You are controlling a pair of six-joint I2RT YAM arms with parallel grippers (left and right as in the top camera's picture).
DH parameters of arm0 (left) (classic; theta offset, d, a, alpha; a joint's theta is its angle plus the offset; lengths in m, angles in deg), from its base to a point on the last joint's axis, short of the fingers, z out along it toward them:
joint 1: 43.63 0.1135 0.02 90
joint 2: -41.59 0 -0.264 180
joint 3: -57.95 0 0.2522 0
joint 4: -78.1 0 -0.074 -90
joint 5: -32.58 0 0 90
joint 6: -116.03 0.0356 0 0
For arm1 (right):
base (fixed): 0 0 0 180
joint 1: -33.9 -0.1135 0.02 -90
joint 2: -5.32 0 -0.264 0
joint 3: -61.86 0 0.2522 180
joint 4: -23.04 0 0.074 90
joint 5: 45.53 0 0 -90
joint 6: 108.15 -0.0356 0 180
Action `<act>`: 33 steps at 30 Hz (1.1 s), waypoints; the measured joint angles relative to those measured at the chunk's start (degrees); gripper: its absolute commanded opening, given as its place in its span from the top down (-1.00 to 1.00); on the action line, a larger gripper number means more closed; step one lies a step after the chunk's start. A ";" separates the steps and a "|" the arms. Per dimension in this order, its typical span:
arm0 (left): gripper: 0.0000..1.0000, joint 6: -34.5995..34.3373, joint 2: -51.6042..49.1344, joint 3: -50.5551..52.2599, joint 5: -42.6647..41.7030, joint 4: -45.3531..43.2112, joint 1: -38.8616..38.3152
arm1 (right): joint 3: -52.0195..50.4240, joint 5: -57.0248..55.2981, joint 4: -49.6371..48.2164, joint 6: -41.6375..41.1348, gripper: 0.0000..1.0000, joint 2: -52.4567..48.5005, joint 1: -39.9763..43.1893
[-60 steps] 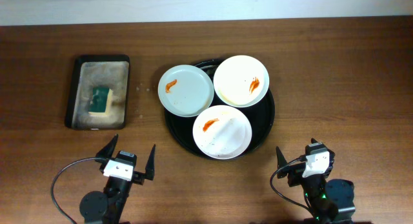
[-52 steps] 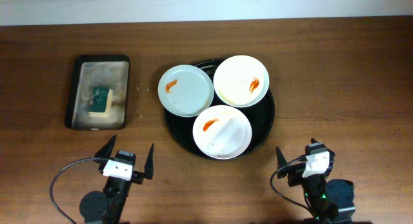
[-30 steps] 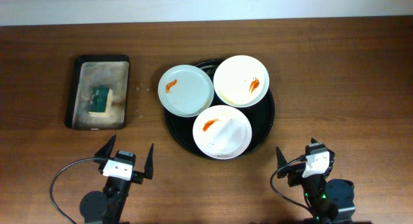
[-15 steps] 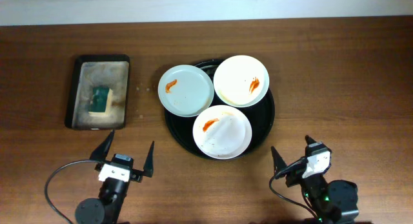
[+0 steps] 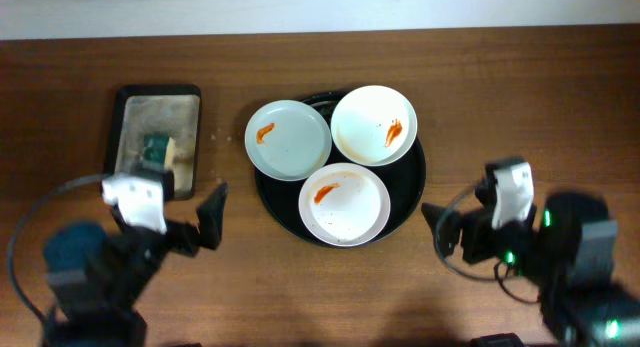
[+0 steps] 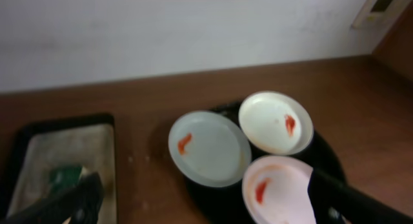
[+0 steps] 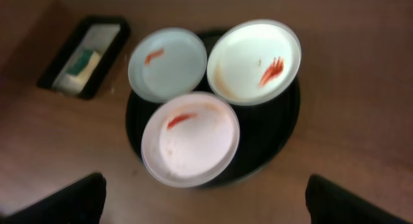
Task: Clean dirty plates on tray and stack at the side
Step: 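Move the left gripper toward the sponge in the black tray, then grasp the green-yellow sponge with the left gripper and dip it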
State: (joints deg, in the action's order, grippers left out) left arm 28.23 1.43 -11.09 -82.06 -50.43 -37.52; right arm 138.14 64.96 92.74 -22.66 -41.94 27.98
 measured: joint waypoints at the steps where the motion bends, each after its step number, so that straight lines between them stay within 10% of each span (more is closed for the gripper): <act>1: -0.99 -0.07 -3.26 -4.11 -0.09 3.08 0.00 | 2.84 0.07 1.88 -0.07 -0.97 -2.73 0.00; 10: -0.98 -3.63 -17.18 -16.26 2.93 9.42 0.00 | 17.31 7.69 11.98 0.00 -0.97 -24.30 0.15; 22: -0.98 -3.26 -53.59 -31.50 22.18 13.66 0.42 | 17.42 10.97 12.79 -0.04 -0.97 -21.90 0.15; 29: 0.26 1.18 -66.95 -37.86 28.81 11.72 4.59 | 17.46 11.15 14.32 0.00 -0.97 -21.03 0.15; 33: 0.24 2.75 -72.22 -37.86 30.80 10.54 6.23 | 17.46 11.13 14.34 -0.04 -0.97 -21.03 0.15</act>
State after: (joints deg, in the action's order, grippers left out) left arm 30.98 -70.79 -48.95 -51.27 -39.89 -31.29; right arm 155.60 76.09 107.08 -22.70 -62.97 28.14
